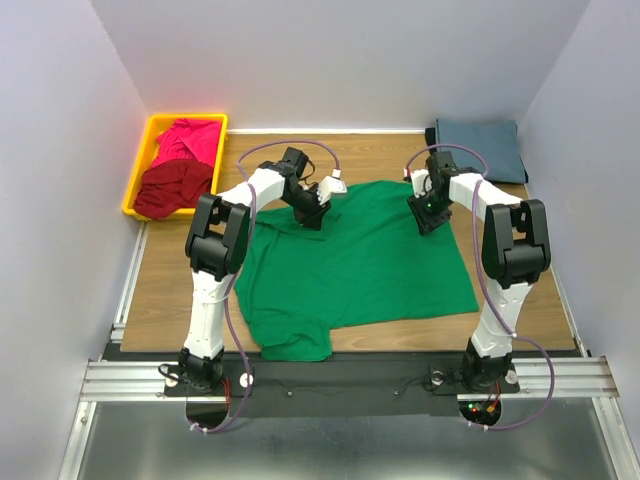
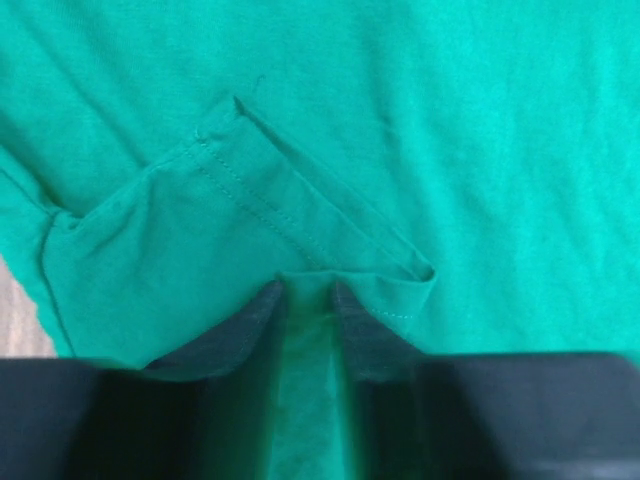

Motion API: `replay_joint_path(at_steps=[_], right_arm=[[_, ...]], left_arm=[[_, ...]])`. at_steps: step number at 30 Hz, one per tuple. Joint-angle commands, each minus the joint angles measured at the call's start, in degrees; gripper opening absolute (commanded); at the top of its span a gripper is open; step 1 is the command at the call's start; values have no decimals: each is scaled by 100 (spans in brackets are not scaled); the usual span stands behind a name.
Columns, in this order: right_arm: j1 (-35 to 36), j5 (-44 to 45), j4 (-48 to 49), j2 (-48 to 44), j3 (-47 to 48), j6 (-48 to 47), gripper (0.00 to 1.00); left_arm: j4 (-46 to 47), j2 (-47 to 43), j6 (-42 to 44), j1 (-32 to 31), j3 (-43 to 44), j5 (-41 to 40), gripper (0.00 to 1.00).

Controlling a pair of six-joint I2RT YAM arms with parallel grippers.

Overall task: Fold and stack the t-shirts
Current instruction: Flatten the tshirt out

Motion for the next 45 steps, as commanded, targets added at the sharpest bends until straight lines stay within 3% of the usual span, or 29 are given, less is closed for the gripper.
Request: replay_joint_path(at_steps=[1,5,17,30,32,35,37,41,45], right_arm=[[-68,-18,146,-86,-78,-56,40],[-76,0,146,-112,-148,-109,40],[-129,210,190,-95,-351,-179,40],[-129,263,164,-95,-368,-118,40],[-138,263,155,-59,-386,-135,40],[-129,307,146,-42,-439,-135,40],[-129,316,138,-59,-474,-153,40],[-138,325,120,-173,-518,-197,40],[-138,238,120,-445,-386,-145,40]], left_arm=[[-80,-160,72,-22,7,74,26],[-2,-703,107,-5,-308,30,0],[235,-1523,2,531,-345,-276,0],[1482,76,-578,1533,1526,-865,0],[1729,287,-727,1594,1737,-989,3],[2186,805,-1148,1709,2237,-1532,32],[2511,991,-1342,1753,2362,-1832,42],[2609,974,-1553,1885,2503,-2255,47],[2662,177,-1835,2025,1733,-1844,47]])
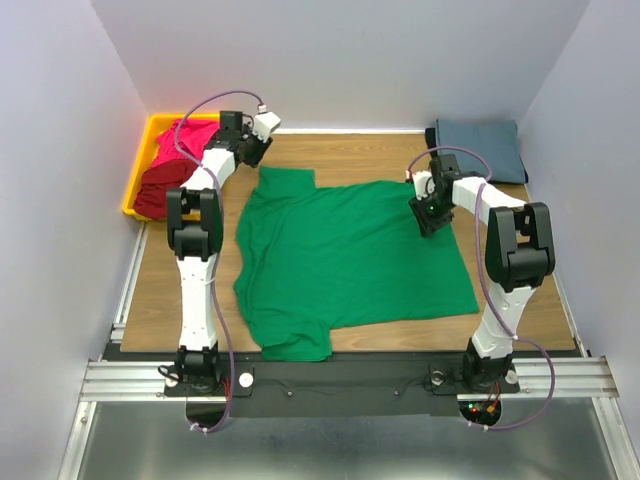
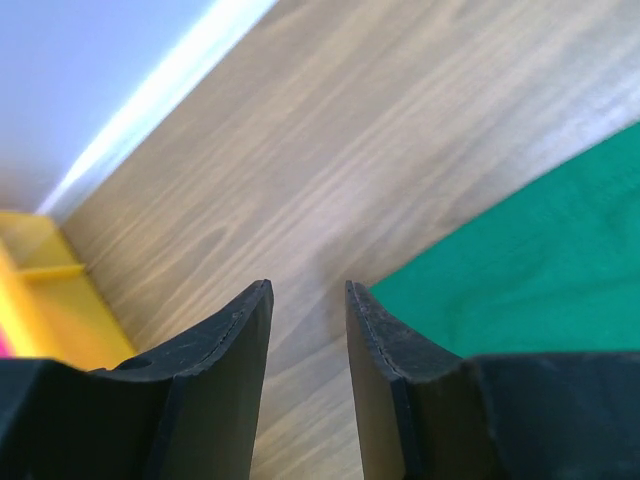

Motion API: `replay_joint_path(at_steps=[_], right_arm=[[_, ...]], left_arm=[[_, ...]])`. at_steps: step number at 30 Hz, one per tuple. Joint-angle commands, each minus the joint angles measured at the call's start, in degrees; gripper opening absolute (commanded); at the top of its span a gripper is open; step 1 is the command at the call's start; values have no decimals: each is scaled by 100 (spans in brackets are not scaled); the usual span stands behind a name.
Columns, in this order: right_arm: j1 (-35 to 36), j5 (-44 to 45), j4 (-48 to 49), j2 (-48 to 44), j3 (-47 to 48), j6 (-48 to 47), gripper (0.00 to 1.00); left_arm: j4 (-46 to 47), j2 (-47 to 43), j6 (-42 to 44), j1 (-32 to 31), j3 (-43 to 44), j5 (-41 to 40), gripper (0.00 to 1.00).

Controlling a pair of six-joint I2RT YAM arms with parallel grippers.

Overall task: Fold and stack the t-shirts
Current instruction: Flatten the tshirt out

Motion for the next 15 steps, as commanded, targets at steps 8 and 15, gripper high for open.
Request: replay_joint_path(at_steps=[8,15], right_arm=[[-129,-208,-129,-149,662,233,38],[-165,-191,-112,361,838,242,36]], left_arm=[[-169,-2258,-1112,134,-1957,957,43],[-389,-1935,-1429,47,-2163,1019,42]])
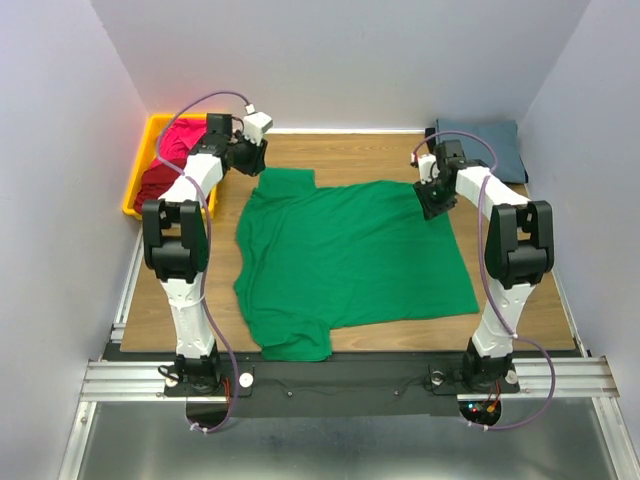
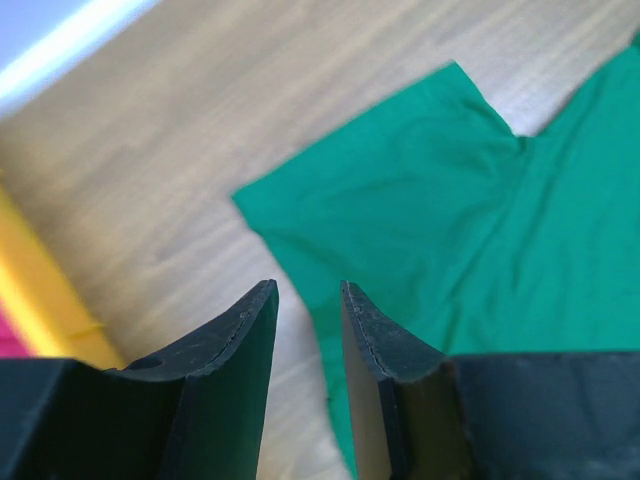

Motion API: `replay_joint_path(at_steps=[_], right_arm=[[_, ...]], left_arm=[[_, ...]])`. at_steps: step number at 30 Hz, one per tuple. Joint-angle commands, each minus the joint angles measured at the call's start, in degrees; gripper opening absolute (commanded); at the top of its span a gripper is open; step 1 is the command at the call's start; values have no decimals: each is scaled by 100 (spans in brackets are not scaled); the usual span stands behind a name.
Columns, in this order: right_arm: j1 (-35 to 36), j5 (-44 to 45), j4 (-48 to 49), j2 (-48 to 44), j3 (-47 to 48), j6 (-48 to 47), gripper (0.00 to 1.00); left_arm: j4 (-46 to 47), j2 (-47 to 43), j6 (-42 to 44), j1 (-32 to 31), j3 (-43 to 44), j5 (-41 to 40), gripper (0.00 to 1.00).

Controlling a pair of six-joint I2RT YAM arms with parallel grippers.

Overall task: Fold and stack the t-shirts
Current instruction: Flatten the tshirt out

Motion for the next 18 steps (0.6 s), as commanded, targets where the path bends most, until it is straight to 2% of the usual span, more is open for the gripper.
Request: replay_joint_path(at_steps=[1,11,14,15,18], right_arm=[[-55,-53,13,322,93,69,36],[-108,167,92,463,-399,-80,36],[-134,237,101,498,-469,-124,36],[-126,281,101,516,-470,-133,36],[-152,342,101,612,-435,-151,36]], left_arm=[[-315,306,-376,-67,22,224,42],[-341,1229,-482,-181,540,-286,40],[-403,1651,-595,-190,970,-575,40],[-647,1957,-579,-190,1546,-637,39],[-641,2222,-762,-190,2111,-1110,39]])
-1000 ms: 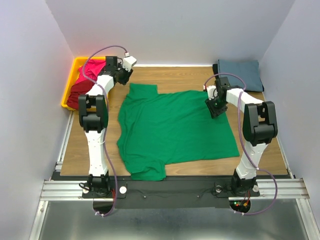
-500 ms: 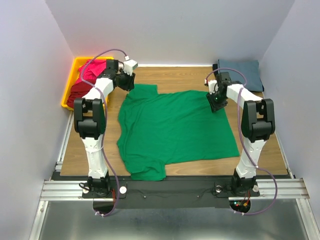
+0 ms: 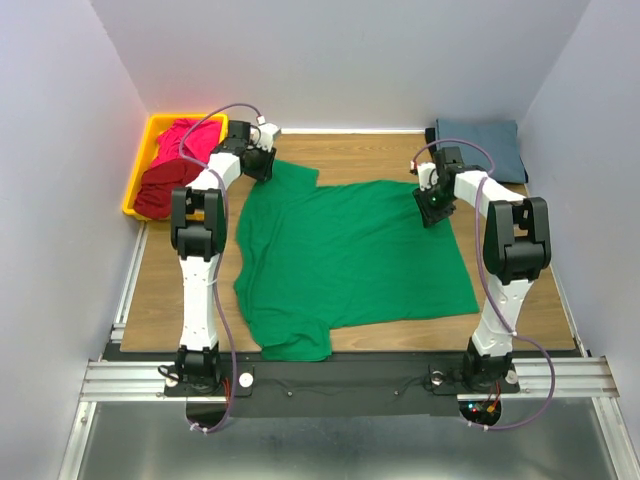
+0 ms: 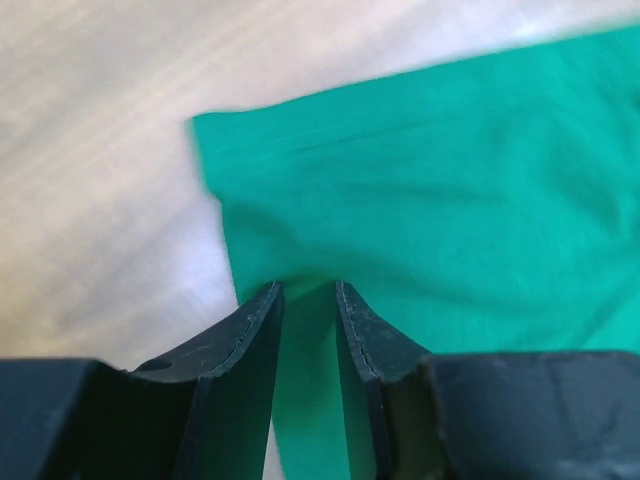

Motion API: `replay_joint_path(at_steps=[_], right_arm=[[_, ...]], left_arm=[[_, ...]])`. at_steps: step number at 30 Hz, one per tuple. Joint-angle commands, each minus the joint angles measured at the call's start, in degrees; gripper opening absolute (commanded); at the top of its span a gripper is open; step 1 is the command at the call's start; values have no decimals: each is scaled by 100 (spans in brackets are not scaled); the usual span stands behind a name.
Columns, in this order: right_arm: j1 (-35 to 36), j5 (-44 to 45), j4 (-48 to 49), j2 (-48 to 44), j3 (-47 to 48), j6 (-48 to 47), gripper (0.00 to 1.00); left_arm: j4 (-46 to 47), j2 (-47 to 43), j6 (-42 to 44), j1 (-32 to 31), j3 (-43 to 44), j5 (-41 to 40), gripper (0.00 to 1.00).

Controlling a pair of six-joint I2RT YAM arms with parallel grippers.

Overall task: Fold and stack the t-shirts
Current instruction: Flatten the tshirt out

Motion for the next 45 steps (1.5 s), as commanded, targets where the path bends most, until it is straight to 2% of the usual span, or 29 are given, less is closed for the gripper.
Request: replay_joint_path(at_steps=[1,2,3,5,9,10,14,17,21,23,27,33,36,45], right_arm=[[-76,257,-155,317,-192,-83,36],[-67,266,-164,318,-183,-109,36],[-76,266,-164,318,-174,-126,37],[-76,179,-190,283,-113,-118,38],[-67,-164,-278,-33,-34,-75,43],[-76,-147,-313,-243,-33,-39,48],[-84,-225,-357,-964,-25,40,54],[-84,-305,-619,-1438,63,-30,60],[-84,-156,-1147,-1904,-138,-485,60],[-84,55,-1297,-2116,-592,-679,59],[-84,144,-1736,-2468,-1324,-1110,54],[-84,3,-2018,-3004,-2247,-1313,50],[-76,-76,-2027,-3022,-2687,-1392,48],[-84,310,-1342,-2697,-3795,-1471,45]], left_arm=[[-421,532,-245,2,1211,-818,39],[-571,692,-236,2,1216,-855,39],[-703,833,-210,2,1686,-899,39],[-844,1106,-149,2,1954,-943,39],[-704,1037,97,2,2017,-716,48],[-591,845,106,2,1964,-697,49],[-441,45,80,2,1648,-241,57],[-423,-807,71,2,1244,-21,58],[-615,-1889,342,2,148,-29,58],[-800,-2530,501,2,-424,-12,58],[-1116,-3524,1037,2,-2398,461,54],[-1934,-4719,2153,-7,-4231,797,53],[-2119,-5177,2549,-7,-5284,596,52],[-1988,-5942,3042,-15,-6851,-459,50]])
